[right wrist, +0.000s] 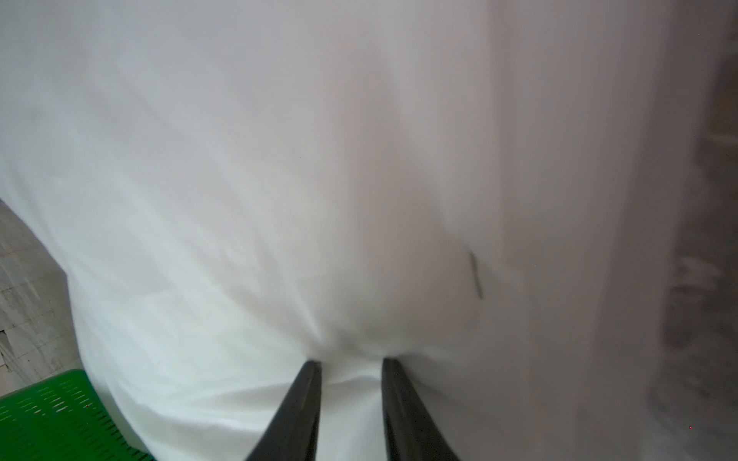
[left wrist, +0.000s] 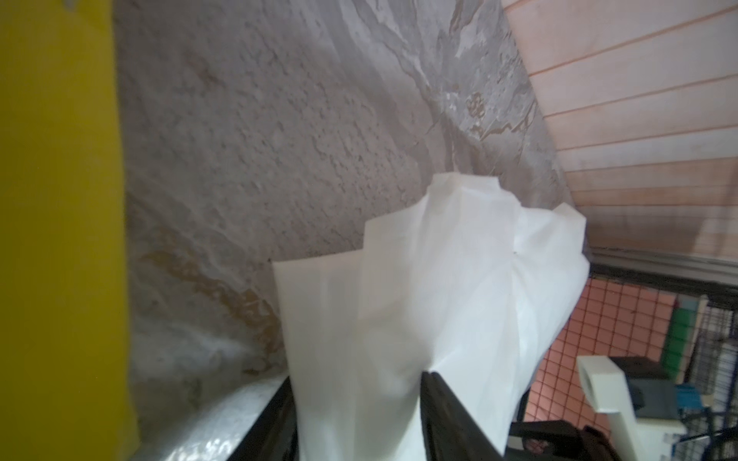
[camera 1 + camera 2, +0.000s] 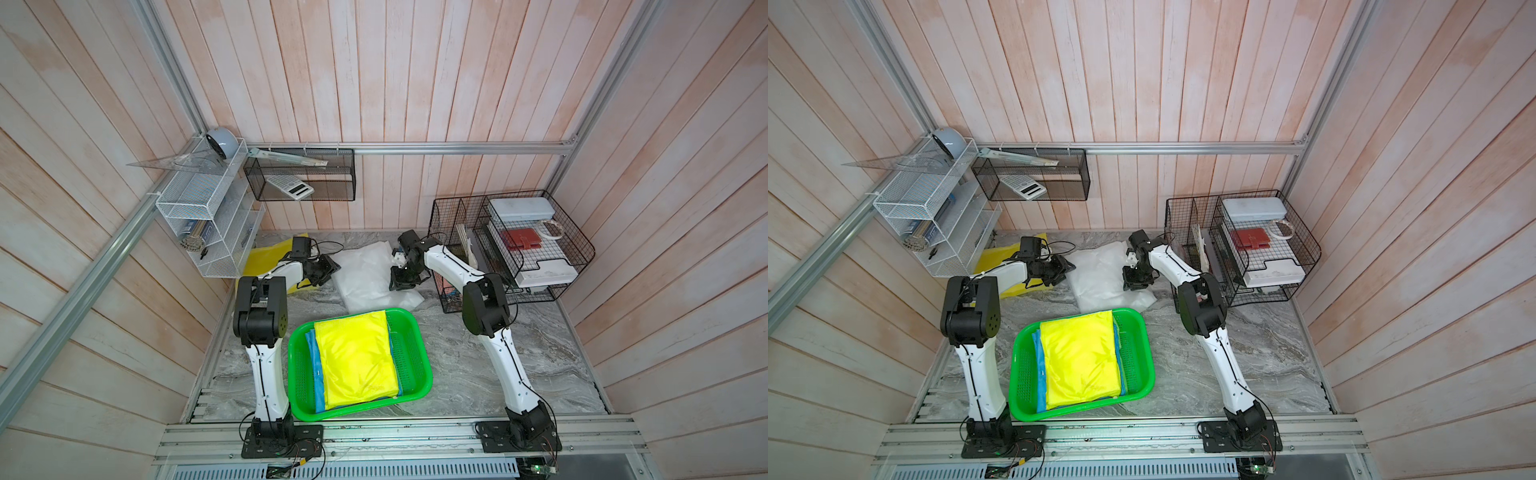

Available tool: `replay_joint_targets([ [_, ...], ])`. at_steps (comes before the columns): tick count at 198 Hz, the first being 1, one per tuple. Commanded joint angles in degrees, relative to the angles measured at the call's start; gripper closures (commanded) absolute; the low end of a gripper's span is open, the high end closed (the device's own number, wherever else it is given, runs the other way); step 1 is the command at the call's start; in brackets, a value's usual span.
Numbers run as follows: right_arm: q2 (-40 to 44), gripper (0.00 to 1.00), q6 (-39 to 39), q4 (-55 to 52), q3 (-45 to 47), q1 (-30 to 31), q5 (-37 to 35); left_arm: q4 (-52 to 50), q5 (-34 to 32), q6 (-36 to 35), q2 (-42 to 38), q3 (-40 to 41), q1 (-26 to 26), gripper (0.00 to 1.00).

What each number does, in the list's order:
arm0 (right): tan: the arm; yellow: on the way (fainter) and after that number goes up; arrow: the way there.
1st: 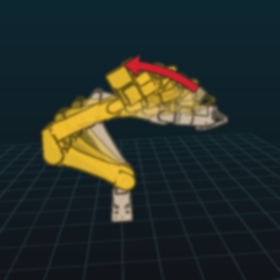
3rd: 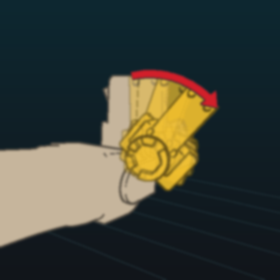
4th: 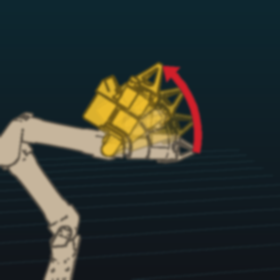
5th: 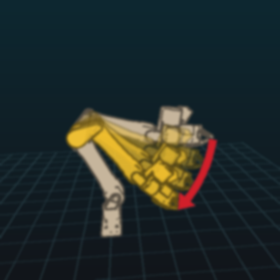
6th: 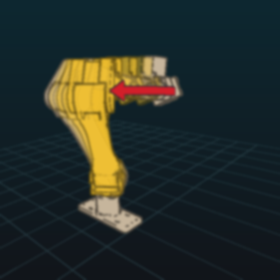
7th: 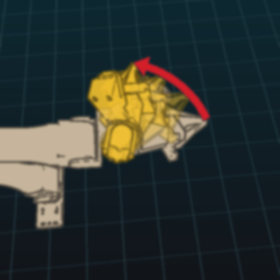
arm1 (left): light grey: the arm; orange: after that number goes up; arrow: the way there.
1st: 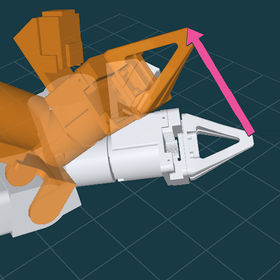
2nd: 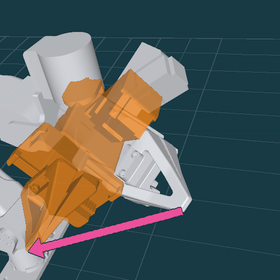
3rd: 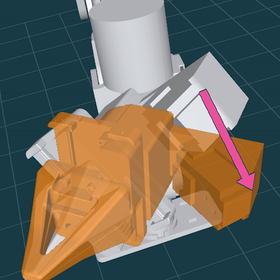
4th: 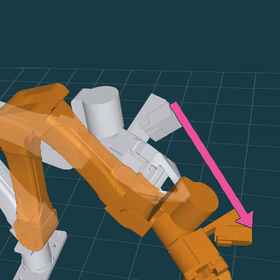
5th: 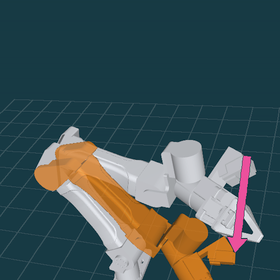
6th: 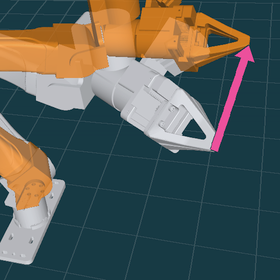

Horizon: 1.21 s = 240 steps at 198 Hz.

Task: Put the folded raincoat in the basket
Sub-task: Pick up the raincoat from the center of the board.

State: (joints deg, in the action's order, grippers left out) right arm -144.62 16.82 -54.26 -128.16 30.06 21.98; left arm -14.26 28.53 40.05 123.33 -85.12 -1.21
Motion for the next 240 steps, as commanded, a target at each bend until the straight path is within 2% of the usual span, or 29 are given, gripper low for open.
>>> replay_joint_targets([
  [1,0.63,0.68,-0.67,-4.01,1.66,-0.44,-2.11,3.00,0.39,0.46,1.03,-1.49,-0.02,0.75],
  [29,1.22,0.68,-0.56,-4.09,1.51,-0.49,-2.46,2.80,0.14,0.39,0.56,-1.38,-0.02,1.00],
  [43,1.85,0.65,-0.39,-3.87,1.58,-0.46,-2.73,2.15,-0.83,0.12,-0.24,-1.03,0.08,1.00],
  [62,3.12,0.53,0.38,-3.23,1.10,-0.45,-3.67,1.12,-3.15,0.26,-2.00,-0.19,0.23,1.00],
  [91,6.03,0.44,2.51,-3.55,-1.96,-0.95,-6.40,2.20,-6.15,1.78,-5.71,3.99,1.20,1.00],
  [109,9.59,0.41,3.13,-2.46,-1.01,-1.54,-7.94,-0.11,-9.22,0.37,-7.08,4.75,1.56,1.00],
  [130,14.33,0.38,4.56,0.86,5.89,-1.85,-8.01,-4.31,-11.66,-1.89,-6.71,3.52,1.73,1.00],
  [175,22.40,0.37,8.71,12.45,24.25,-1.85,-7.95,-3.63,-11.13,-1.38,-5.99,4.78,1.92,1.00],
  [185,22.41,0.40,8.93,13.83,26.24,-1.85,-5.74,-3.73,-11.13,-1.42,-6.08,5.09,1.92,1.00],
  [202,21.37,0.57,9.20,14.68,27.29,-1.87,-1.91,-3.71,-11.26,-1.47,-6.36,5.57,1.92,1.00],
  [240,20.20,0.75,8.97,18.19,26.23,-1.25,3.71,-3.24,-11.22,-1.56,-6.55,6.44,1.92,1.00],
])
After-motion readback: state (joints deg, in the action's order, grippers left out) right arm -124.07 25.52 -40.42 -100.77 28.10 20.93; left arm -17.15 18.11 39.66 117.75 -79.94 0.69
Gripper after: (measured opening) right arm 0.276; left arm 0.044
